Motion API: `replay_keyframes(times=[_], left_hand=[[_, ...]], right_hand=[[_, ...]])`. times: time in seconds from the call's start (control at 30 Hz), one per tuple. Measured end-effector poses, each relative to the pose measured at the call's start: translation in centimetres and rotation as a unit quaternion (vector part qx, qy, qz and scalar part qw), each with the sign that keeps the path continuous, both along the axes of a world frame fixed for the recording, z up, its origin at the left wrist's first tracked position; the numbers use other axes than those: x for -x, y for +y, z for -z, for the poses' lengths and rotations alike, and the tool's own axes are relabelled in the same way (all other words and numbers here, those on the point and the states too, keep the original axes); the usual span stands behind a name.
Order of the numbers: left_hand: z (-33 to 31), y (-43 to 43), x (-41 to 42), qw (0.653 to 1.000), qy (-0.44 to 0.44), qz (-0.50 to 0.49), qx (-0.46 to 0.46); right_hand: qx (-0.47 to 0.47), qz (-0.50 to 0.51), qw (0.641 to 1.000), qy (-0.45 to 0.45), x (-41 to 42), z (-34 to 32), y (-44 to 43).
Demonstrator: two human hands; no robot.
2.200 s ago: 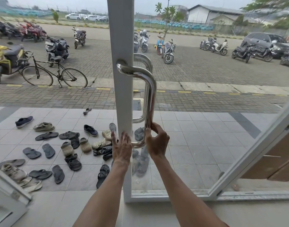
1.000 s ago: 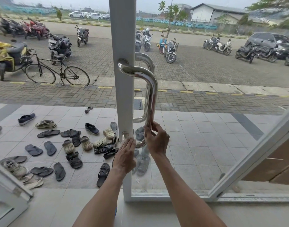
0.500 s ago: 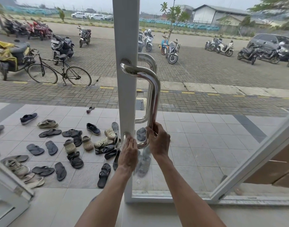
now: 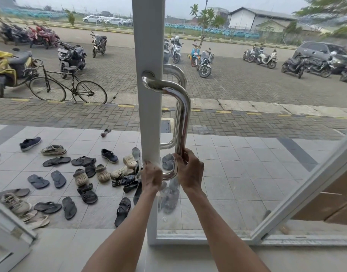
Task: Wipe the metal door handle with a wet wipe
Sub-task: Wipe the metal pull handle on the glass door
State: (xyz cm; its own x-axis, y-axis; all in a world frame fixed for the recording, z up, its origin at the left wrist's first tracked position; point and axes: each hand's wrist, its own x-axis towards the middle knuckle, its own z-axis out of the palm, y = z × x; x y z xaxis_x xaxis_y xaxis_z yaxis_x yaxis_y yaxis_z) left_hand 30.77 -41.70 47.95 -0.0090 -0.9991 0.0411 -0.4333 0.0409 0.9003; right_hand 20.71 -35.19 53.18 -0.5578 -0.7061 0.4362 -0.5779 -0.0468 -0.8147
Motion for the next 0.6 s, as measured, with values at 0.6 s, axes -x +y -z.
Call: replay_keyframes(times=[0.6], left_hand=[[3.9, -1.9, -1.5, 0.810, 0.480, -0.091, -0.325]], right_hand=[[-0.008, -0.018, 0.999, 0.047, 0.7, -0.1, 0.0]])
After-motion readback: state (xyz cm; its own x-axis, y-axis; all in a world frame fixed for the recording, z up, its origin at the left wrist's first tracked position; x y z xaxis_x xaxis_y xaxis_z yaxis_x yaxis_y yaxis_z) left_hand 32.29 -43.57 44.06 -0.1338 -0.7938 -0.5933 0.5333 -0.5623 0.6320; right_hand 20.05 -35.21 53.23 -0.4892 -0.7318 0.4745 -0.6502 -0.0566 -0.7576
